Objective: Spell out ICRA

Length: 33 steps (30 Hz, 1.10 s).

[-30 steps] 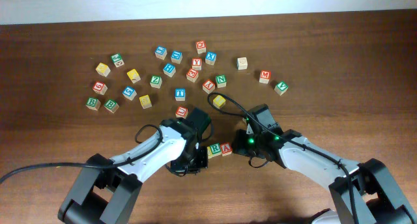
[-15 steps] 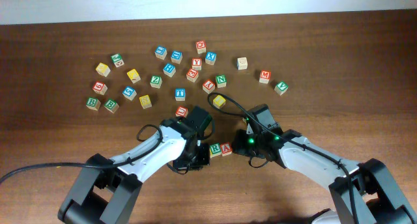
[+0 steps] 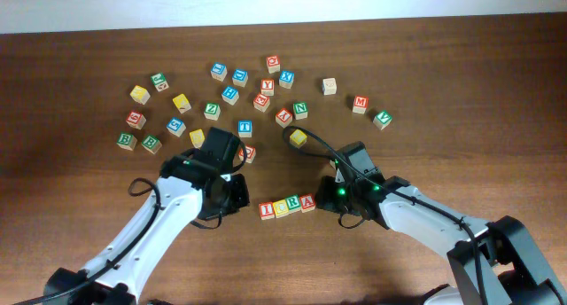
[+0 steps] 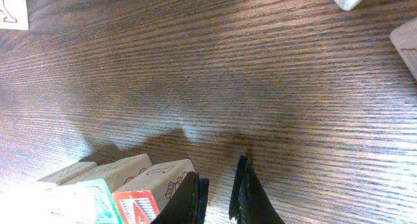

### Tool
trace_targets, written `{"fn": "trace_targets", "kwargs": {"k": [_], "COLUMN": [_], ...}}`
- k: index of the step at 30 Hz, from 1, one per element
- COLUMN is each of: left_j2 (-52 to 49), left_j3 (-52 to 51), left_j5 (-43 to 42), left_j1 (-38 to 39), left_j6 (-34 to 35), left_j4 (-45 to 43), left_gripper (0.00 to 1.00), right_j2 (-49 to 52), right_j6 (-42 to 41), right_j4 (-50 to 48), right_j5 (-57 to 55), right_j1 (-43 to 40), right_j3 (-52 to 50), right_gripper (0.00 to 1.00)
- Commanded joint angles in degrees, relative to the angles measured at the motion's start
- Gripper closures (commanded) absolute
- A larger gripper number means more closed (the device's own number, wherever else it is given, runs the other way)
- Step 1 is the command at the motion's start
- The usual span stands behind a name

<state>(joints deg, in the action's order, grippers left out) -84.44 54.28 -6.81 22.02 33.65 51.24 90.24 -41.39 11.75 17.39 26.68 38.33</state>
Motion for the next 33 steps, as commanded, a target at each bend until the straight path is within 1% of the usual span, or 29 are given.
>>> {"fn": "trace_targets", "kwargs": {"k": [1, 4, 7, 9, 14, 19, 25, 29, 31, 33], "left_j2": [-2.3, -6.3, -10.1, -11.7, -12.4, -12.4, -12.4, -12.3, -12.3, -12.3], "left_j3": [-2.1, -4.0, -4.1, -4.1, -4.1, -4.1, -4.1, -4.0, -4.0, -4.0], "left_j5": [0.6, -2.5, -9.0, -10.4, -10.4, -10.2, -3.6, -3.2, -3.1, -1.2], "left_j1": [-0.4, -0.4, -0.3, 0.3, 3.9, 4.2, 4.2, 4.1, 4.1, 4.1], "left_j6": [-0.6, -0.6, -0.6, -0.6, -0.1, 0.2, 0.1, -0.5, -0.7, -0.7], "left_j4": [-0.9, -5.2, -9.4, -10.2, -12.3, -13.7, -13.5, -13.5, -13.5, -13.5], "left_gripper": [1.0, 1.0, 1.0, 1.0, 1.0, 1.0, 1.0, 1.0, 1.0, 1.0], "right_j2": [0.3, 0.3, 0.3, 0.3, 0.3, 0.3, 0.3, 0.3, 0.3, 0.3], "right_j6": [0.6, 0.6, 0.6, 0.6, 0.6, 0.6, 0.1, -2.7, -2.7, -2.7], "right_j4": [0.0, 0.0, 0.0, 0.0, 0.0, 0.0, 0.0, 0.2, 0.3, 0.7], "right_j5": [-1.2, -1.2, -0.9, -0.2, 1.1, 3.2, 6.9, 6.3, 5.0, 4.7], "right_j1": [0.3, 0.3, 0.3, 0.3, 0.3, 0.3, 0.4, 3.0, 3.3, 3.3], "right_j3": [-0.3, -0.3, -0.3, -0.3, -0.3, -0.3, -0.3, -0.3, -0.3, -0.3], "right_gripper": [0.9, 0.91, 0.91, 0.93, 0.95, 0.96, 0.96, 0.96, 0.96, 0.96]}}
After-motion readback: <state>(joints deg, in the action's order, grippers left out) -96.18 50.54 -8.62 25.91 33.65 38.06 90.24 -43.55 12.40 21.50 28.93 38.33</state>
